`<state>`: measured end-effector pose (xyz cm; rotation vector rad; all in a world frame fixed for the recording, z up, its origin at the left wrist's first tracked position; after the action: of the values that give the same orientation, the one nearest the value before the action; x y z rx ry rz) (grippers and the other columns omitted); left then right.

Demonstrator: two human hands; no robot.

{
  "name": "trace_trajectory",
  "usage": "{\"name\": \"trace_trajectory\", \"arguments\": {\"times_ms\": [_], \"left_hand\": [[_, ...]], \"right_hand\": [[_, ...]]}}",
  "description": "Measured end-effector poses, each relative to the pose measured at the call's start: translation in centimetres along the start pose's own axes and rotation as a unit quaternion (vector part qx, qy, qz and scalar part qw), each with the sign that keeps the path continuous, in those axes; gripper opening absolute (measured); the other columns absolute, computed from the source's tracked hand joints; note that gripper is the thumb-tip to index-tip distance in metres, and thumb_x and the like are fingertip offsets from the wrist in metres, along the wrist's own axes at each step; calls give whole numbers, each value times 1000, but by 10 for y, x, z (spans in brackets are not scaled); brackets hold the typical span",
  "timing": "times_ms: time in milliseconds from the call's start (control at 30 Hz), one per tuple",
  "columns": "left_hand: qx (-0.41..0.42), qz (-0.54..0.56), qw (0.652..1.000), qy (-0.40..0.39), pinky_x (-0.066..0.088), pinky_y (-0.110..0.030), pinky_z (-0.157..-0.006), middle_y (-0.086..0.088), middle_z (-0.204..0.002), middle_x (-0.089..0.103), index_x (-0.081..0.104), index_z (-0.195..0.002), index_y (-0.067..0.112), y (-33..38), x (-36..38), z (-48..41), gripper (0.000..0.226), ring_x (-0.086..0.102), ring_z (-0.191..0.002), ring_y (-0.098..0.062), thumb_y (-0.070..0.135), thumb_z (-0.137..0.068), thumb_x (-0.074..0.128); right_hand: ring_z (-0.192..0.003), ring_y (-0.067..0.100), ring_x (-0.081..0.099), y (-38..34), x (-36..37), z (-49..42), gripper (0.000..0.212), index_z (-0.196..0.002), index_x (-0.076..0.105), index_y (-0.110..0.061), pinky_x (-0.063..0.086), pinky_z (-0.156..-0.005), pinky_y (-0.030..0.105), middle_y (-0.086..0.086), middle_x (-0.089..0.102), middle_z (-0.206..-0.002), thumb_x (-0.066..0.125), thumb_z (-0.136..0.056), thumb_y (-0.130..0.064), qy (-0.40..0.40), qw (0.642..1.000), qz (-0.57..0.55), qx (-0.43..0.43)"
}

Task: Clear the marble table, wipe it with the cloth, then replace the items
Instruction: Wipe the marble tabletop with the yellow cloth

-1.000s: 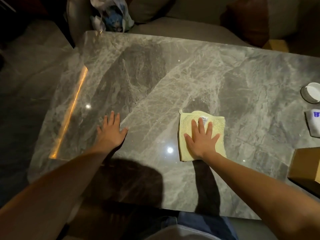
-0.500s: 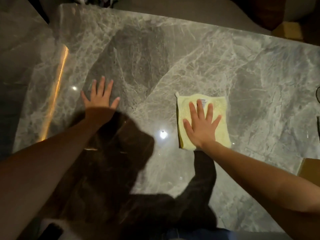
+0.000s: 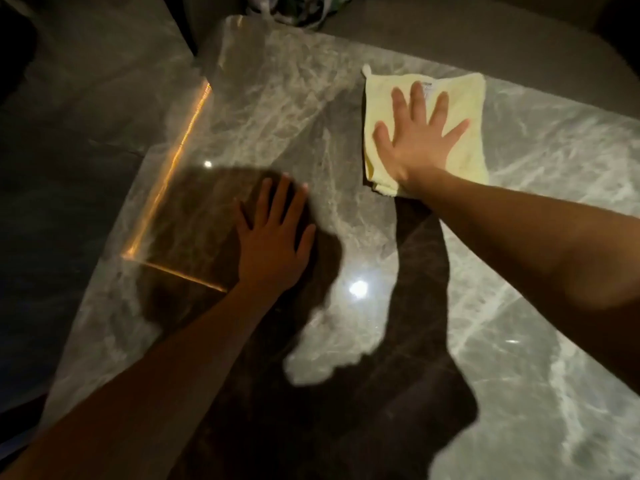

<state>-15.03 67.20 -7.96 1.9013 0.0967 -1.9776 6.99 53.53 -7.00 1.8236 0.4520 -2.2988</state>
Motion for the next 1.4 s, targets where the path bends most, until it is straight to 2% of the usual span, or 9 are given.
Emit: {"name": "trace_trajectory", "arguments": {"times_ms": [100,233,333,533,667,833,967,1133,1400], "left_hand": [[2,0,1000,-6,0,-60,-112,1,-160,10,14,-150,32,-1,0,-1,60,3,-148,-22,46,-95,33],[5,-10,1000,19,6,-59,-112,1,-159,16,22,-148,31,-2,-1,0,57,11,-147,-21,42,-94,33],[-20,-26,999,32,7,-57,-112,1,-158,20,25,-148,27,-3,-3,-1,57,15,-147,-18,41,-93,28],[8,-55,998,-43,-1,-57,-115,3,-161,-5,-1,-151,30,-3,1,10,58,-7,-148,-20,46,-98,17],[48,-80,995,-28,2,-61,-113,3,-161,3,6,-150,35,-33,-10,28,65,6,-148,-19,59,-91,15],[-113,-45,992,33,-1,-59,-111,-2,-160,9,13,-151,24,-47,-9,38,68,8,-147,-24,56,-92,26],[-96,-27,994,34,3,-61,-111,-6,-160,12,17,-151,18,-50,-9,35,69,8,-147,-32,53,-92,21],[-111,-5,994,14,7,-67,-111,-11,-157,21,23,-149,14,-50,-6,33,68,19,-144,-37,50,-91,23],[-97,-40,994,11,12,-64,-112,-8,-158,20,21,-150,16,-48,-11,33,69,17,-145,-33,49,-91,32]], "right_hand": [[-145,39,-12,-1,0,5,69,-152,3,-33,-6,-107,73,-2,-5,-162,17,-91,-60,-1,999,21,-25],[-145,38,-13,-8,7,53,70,-152,3,-36,-4,-107,72,-7,-5,-162,22,-90,-62,-22,991,54,-123],[-146,38,-10,-9,24,119,71,-151,3,-39,-1,-106,73,-8,-4,-161,27,-88,-63,-31,981,51,-184],[-145,44,-2,7,58,297,71,-152,15,-32,3,-103,74,-1,6,-162,29,-88,-61,-49,950,50,-303],[-145,44,2,18,65,354,69,-152,14,-34,10,-102,77,-4,7,-162,32,-91,-59,-71,940,70,-327],[-146,40,2,-1,64,317,68,-151,16,-38,6,-103,75,-7,10,-161,31,-89,-62,-76,958,64,-270],[-146,38,-2,-43,53,221,69,-151,13,-40,2,-103,75,-6,10,-161,27,-87,-64,-25,970,47,-236],[-145,35,-14,-122,32,69,67,-150,1,-42,-8,-104,73,-10,-5,-161,23,-90,-64,-12,981,29,-194],[-146,36,-9,-214,11,-92,69,-151,8,-40,-5,-104,74,-7,-1,-162,23,-88,-64,-3,979,32,-203]]}}
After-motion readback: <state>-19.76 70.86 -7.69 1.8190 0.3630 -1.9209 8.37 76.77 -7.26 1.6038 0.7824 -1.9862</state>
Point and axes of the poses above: each hand's wrist, its own z-axis away from the middle knuckle, its own x-axis out of the palm, y = z × x, the point moved 4 cm from there along -z, towards the middle knuckle
